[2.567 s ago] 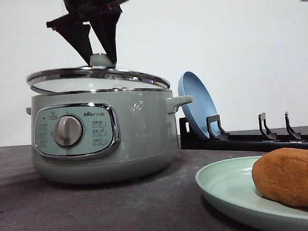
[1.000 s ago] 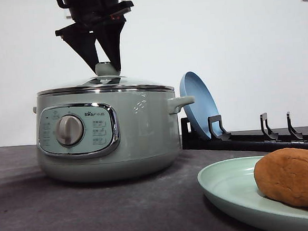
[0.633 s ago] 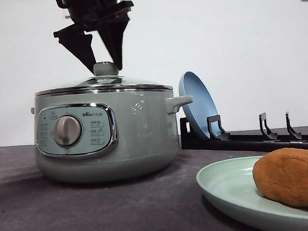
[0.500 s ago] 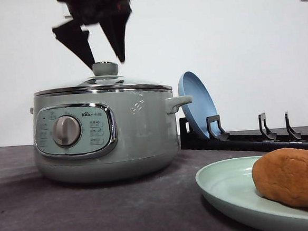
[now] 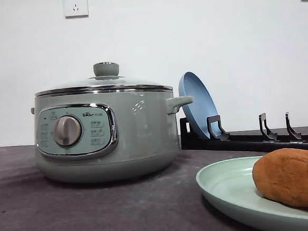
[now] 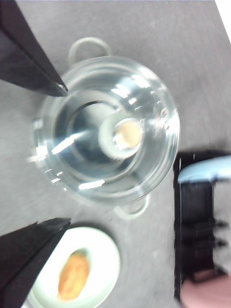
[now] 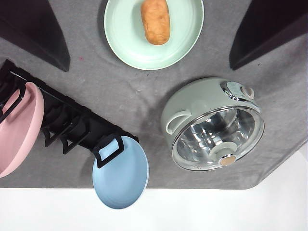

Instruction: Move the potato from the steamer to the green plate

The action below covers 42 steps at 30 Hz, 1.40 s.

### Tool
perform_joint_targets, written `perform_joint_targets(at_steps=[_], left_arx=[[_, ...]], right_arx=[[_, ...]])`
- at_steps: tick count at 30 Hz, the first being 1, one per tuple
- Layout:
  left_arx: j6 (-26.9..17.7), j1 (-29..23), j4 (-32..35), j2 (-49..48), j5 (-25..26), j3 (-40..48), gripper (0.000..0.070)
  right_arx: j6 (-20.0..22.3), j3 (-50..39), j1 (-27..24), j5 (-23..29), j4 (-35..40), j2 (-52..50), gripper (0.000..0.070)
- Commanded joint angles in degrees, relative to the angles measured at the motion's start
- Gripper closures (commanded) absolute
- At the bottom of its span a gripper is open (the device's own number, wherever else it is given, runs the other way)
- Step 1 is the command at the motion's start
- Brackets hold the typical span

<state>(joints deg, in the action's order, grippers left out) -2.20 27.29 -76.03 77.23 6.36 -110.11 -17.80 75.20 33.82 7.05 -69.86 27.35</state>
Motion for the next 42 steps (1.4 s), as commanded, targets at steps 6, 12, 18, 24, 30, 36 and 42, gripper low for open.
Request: perform_joint_targets(at_steps=[6, 12, 18, 24, 30, 36, 42], left_arx=[[-0.15, 0.27, 10.83, -23.47, 0.29, 23.23, 0.0181], [-0.08, 0.27, 15.98, -39.91, 1.47, 38.38, 0.0181], [0.42, 0.29, 18.19, -49.43, 5.13, 46.24, 0.0181], [1.18, 0.37, 19.3, -50.26, 6.24, 46.76, 0.0181], [1.18, 0.37, 21.92, -50.25, 6.24, 46.76, 0.0181], [1.01, 0.37, 21.15, -50.22, 6.14, 46.76, 0.0688], [1.81, 0.37, 21.37, -50.28, 6.15, 46.76, 0.07]], right_arx=[[0.48, 0.9, 0.48, -0.94, 0.17, 0.15, 0.0013], [1.08, 0.87, 0.48, -1.73, -1.26, 0.15, 0.0013], [3.46, 0.87, 0.48, -5.35, -4.31, 0.15, 0.0018], [3.7, 0.87, 0.48, -6.13, -4.99, 0.15, 0.0018], [3.69, 0.87, 0.48, -7.08, -4.92, 0.15, 0.0018], [3.86, 0.87, 0.48, -8.51, -5.63, 0.15, 0.0687], [4.35, 0.9, 0.48, -8.41, -4.74, 0.15, 0.0684]])
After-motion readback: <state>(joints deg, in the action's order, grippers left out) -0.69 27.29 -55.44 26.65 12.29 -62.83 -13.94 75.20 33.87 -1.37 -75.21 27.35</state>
